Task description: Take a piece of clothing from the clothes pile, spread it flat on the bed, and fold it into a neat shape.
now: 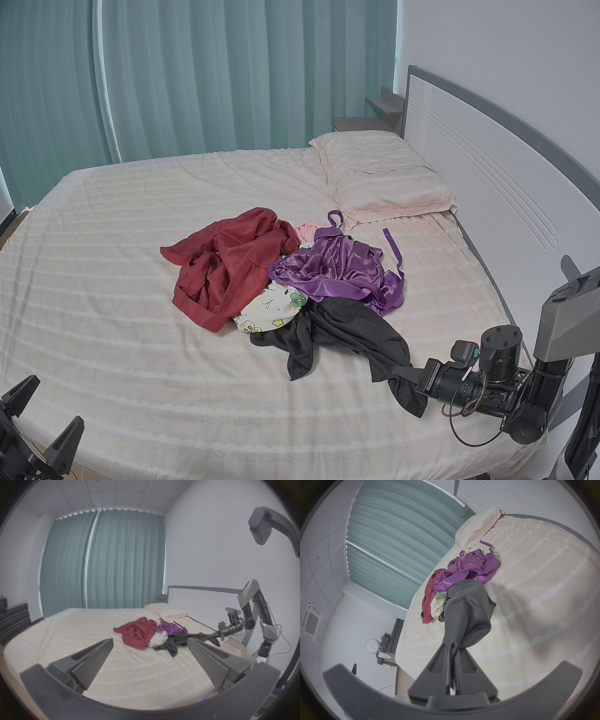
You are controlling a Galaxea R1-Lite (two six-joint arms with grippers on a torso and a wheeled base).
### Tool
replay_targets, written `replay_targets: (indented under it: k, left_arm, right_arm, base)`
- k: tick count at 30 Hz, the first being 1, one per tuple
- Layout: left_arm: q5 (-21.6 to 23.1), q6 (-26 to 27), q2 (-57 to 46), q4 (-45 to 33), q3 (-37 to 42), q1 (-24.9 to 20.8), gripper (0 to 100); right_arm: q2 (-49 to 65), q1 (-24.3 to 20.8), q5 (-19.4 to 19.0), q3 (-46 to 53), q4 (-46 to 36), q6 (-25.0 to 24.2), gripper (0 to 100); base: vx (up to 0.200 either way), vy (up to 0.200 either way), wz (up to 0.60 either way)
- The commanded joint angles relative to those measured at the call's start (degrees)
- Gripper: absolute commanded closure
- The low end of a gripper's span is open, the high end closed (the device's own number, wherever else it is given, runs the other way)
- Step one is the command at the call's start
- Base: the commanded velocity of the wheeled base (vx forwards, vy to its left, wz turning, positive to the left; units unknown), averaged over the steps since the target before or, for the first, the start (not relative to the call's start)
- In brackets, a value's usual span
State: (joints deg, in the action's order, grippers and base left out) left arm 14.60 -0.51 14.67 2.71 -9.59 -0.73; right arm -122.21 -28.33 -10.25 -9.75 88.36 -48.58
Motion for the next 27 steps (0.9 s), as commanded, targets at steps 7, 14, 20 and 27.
replay_targets:
  k: [7, 14, 20, 27]
  left_arm:
    - [7.3, -6.4, 55.4, 14.7, -4.1, -19.3, 0]
    - [-2.7, -11.9, 83.4, 35.3, -4.2, -24.0, 0]
    - [-11.3, -21.5, 97.5, 49.1, -6.8, -33.5, 0]
    - [-17.3, -27.4, 108.3, 51.5, -15.5, -38.3, 0]
  right_arm:
    - [0.7, 0.9, 0.0, 1.1, 1.2, -1.2, 100]
    - [0.7, 1.6, 0.0, 1.7, 1.2, -1.2, 100]
    - [0.7, 1.7, 0.0, 1.7, 1.2, -1.2, 100]
    - [0.8, 1.7, 0.0, 1.7, 1.2, -1.2, 100]
  base:
    - [0.0, 0.0, 0.0]
    - [0.0, 0.0, 0.0]
    - [0.0, 0.0, 0.0]
    - [0.0, 0.0, 0.0]
